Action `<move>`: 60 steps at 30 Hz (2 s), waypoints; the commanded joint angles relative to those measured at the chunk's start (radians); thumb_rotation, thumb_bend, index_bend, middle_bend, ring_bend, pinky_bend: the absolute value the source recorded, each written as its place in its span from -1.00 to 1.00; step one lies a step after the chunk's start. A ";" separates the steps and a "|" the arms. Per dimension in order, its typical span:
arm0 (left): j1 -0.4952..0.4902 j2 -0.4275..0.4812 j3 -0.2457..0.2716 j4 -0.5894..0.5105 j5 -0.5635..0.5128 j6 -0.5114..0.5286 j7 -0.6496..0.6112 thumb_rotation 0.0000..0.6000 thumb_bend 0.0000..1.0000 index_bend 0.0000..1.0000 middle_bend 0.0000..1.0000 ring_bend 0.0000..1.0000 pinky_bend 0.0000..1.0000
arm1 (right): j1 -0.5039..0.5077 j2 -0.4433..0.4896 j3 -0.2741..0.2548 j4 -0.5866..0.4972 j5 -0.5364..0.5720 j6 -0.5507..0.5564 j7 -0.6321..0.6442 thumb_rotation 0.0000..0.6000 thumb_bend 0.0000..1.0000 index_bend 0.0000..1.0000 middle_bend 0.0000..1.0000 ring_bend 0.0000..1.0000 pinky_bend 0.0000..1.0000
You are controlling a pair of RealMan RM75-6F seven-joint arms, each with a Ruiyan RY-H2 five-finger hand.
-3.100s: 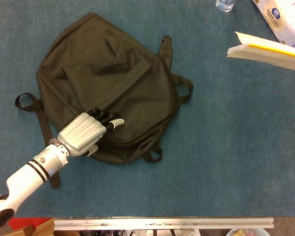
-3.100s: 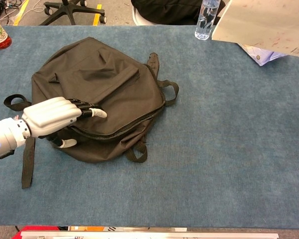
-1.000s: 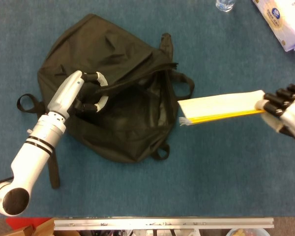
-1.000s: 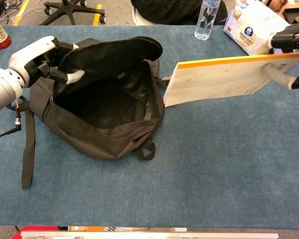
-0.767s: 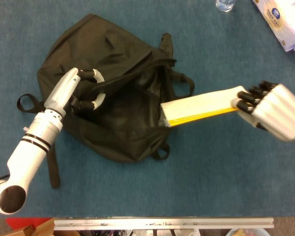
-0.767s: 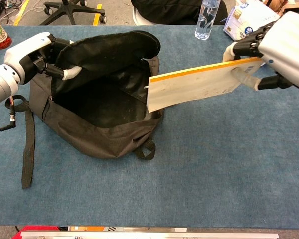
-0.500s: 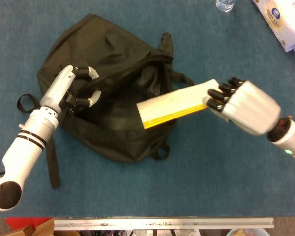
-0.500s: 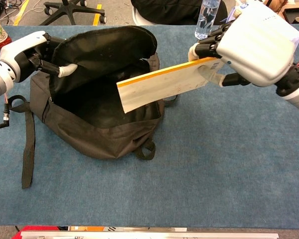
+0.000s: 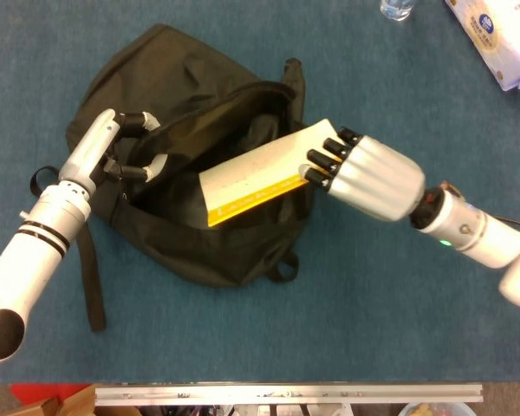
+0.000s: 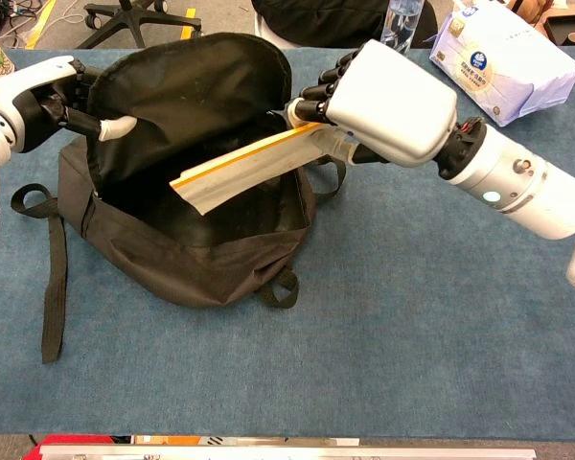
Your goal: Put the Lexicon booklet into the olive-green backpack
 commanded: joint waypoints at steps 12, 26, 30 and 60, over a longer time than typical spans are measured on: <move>-0.003 0.051 -0.015 -0.005 -0.047 -0.065 -0.068 1.00 -0.09 0.44 0.04 -0.22 -0.41 | 0.156 -0.301 -0.004 0.405 0.056 0.057 0.098 1.00 -0.28 0.88 0.63 0.36 0.50; 0.004 0.071 -0.016 0.007 -0.048 -0.095 -0.110 1.00 -0.10 0.44 0.04 -0.22 -0.41 | 0.166 -0.438 -0.105 0.619 0.103 0.034 0.169 1.00 -0.29 0.88 0.63 0.36 0.50; 0.006 0.074 -0.014 0.008 -0.044 -0.101 -0.117 1.00 -0.10 0.44 0.03 -0.22 -0.41 | 0.148 -0.442 -0.141 0.644 0.108 0.019 0.176 1.00 -0.29 0.88 0.63 0.36 0.50; 0.017 0.121 0.001 -0.054 -0.027 -0.088 -0.112 1.00 -0.10 0.43 0.00 -0.22 -0.41 | 0.185 -0.559 -0.114 0.650 0.263 -0.074 0.017 1.00 -0.29 0.88 0.63 0.37 0.50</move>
